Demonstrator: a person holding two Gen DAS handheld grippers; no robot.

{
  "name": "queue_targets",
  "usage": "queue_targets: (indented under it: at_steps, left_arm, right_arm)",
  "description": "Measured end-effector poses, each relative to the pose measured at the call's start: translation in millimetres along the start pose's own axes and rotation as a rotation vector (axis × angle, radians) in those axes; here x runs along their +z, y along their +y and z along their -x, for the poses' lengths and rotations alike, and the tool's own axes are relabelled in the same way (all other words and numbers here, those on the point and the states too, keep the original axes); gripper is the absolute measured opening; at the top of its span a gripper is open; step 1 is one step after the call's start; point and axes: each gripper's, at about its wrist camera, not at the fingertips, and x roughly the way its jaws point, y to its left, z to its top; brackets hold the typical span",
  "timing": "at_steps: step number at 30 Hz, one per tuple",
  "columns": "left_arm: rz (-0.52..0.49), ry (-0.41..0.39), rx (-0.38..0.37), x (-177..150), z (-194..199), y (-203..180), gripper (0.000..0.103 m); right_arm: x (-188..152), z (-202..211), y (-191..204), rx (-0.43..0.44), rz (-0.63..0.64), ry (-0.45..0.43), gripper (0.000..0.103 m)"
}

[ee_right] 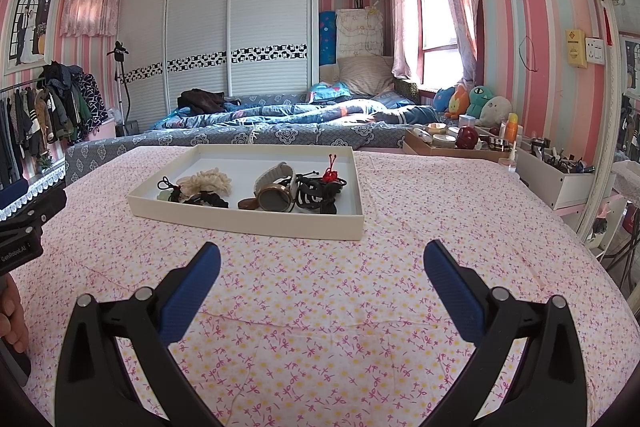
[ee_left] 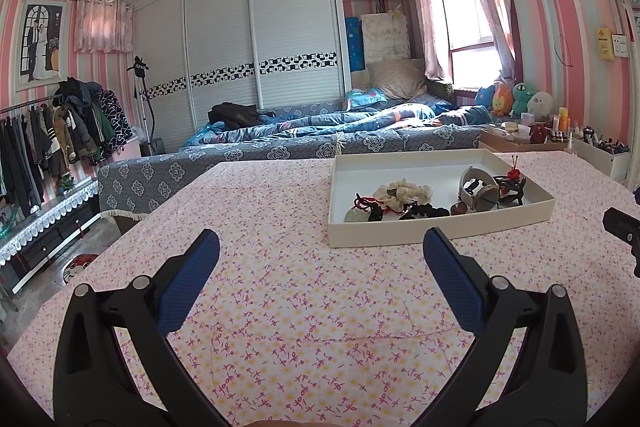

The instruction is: Organize jewelry

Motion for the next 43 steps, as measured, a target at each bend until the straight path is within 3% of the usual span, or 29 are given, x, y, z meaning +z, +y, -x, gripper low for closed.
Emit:
queue_targets:
  at_steps: [24, 33, 43]
  left_arm:
    - [0.002, 0.002, -0.013, 0.7, 3.3, -0.5, 0.1]
    - [-0.035, 0.018, 0.015, 1.0, 1.7, -7.2, 0.1]
    - [-0.004, 0.011, 0.029, 1.5, 3.6, 0.0, 0.1]
  right_arm:
    - [1.0, -0.6, -1.4, 0.006, -0.008, 0.006, 0.101]
    - [1.5, -1.8, -1.5, -0.028, -0.021, 0.021, 0.101]
    - [2.8, -7.5, 0.1, -0.051, -0.016, 0.047, 0.101]
